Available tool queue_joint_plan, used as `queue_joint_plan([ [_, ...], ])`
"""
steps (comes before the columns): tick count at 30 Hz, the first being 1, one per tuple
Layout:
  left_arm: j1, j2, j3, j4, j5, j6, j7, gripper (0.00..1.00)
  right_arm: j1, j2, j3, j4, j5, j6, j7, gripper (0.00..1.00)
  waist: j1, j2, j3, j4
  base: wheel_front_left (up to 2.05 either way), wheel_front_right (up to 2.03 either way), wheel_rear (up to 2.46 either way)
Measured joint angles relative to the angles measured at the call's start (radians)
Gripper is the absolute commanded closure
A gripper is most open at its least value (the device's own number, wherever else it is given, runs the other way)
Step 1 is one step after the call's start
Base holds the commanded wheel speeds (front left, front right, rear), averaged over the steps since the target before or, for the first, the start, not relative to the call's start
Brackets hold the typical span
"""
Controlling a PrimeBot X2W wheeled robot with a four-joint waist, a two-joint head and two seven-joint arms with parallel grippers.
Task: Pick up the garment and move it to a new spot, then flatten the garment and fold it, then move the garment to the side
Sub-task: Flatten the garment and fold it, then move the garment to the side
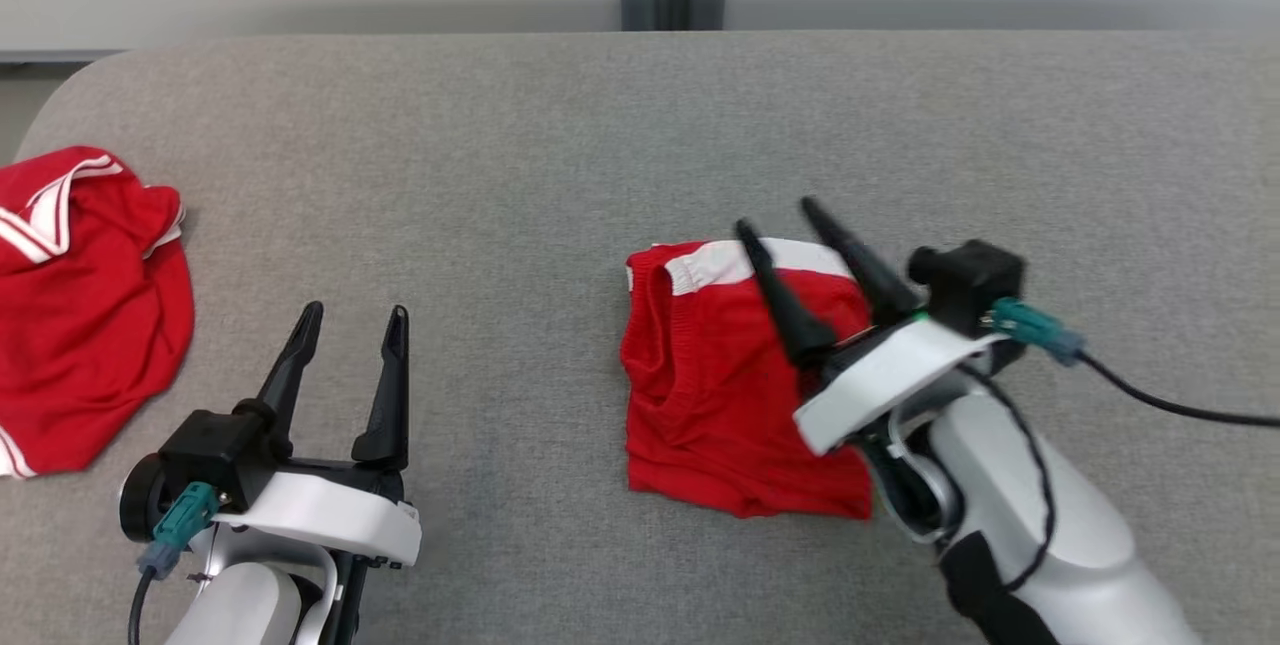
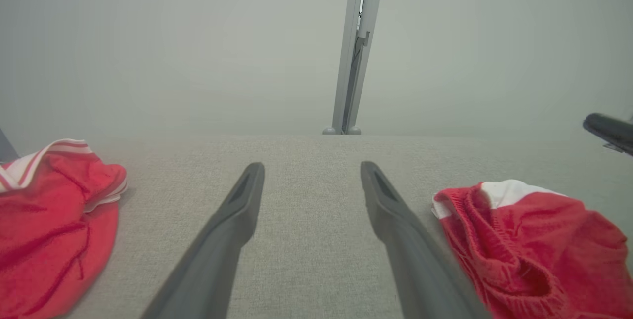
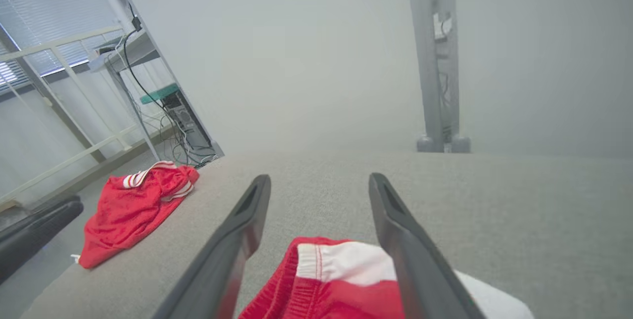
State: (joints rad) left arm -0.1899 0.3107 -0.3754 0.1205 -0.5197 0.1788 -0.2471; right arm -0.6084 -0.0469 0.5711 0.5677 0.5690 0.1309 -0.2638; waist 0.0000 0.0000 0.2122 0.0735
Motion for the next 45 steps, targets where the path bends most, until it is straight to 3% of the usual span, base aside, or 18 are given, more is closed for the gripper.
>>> queue_joint_plan([
  [7, 0.022, 0.019, 0.015, -0.041, 0.000, 0.033, 0.011, 0.00, 0.161, -0.002, -0.318, -0.175, -0.220, 0.000, -0.001, 0.00, 0.0000, 0.0001, -0.032, -0.047, 0.00, 0.00, 0.00],
  [14, 0.054, 0.038, 0.026, -0.081, 0.000, 0.060, 0.033, 0.00, 0.312, -0.002, -0.467, -0.326, -0.348, 0.000, 0.060, 0.00, 0.0000, 0.0000, -0.074, -0.078, 0.00, 0.00, 0.00],
  [29, 0.169, 0.051, 0.027, -0.105, -0.020, 0.095, 0.050, 0.00, 0.606, -0.001, -0.521, -0.535, -0.392, 0.000, 0.199, 0.00, 0.0000, 0.0000, -0.157, -0.092, 0.00, 0.00, 0.00],
  [45, 0.186, 0.063, 0.021, -0.127, -0.023, 0.110, 0.061, 0.00, 0.655, -0.001, -0.518, -0.586, -0.379, 0.000, 0.237, 0.00, 0.0000, 0.0000, -0.164, -0.076, 0.00, 0.00, 0.00],
])
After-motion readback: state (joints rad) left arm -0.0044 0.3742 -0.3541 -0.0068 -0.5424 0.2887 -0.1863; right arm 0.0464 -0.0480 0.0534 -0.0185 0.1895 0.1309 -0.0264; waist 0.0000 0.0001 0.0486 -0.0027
